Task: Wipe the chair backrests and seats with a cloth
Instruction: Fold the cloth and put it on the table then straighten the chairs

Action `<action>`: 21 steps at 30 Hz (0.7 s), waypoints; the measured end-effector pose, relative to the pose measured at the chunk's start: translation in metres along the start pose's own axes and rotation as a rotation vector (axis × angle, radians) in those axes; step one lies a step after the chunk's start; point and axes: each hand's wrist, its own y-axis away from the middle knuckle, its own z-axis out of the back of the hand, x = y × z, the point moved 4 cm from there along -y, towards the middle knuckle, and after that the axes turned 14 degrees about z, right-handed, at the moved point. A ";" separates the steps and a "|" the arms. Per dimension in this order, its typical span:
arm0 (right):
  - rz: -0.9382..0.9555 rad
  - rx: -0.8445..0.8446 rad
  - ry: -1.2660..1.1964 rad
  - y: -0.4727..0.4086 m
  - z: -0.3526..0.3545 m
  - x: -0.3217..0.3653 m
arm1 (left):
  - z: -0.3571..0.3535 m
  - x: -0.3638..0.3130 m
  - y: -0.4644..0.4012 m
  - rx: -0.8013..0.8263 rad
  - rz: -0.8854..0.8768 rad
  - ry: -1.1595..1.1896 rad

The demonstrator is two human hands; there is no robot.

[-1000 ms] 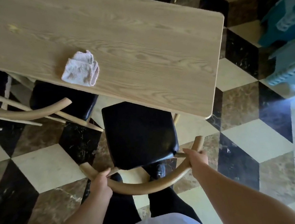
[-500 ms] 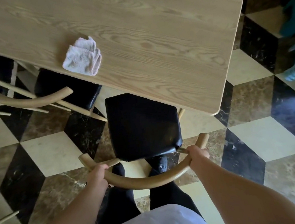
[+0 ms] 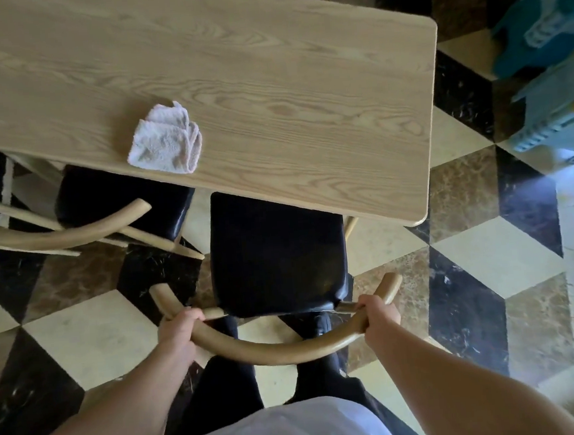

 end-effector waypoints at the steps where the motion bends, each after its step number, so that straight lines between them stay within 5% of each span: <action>1: -0.005 -0.021 -0.036 0.007 -0.005 0.000 | 0.000 -0.014 0.000 0.019 -0.007 -0.019; 12: -0.092 -0.127 -0.283 0.025 -0.057 -0.007 | -0.023 -0.129 -0.008 0.026 -0.148 -0.232; 21: -0.112 -0.140 -0.267 0.008 -0.067 0.014 | -0.049 -0.142 -0.011 0.211 -0.094 -0.014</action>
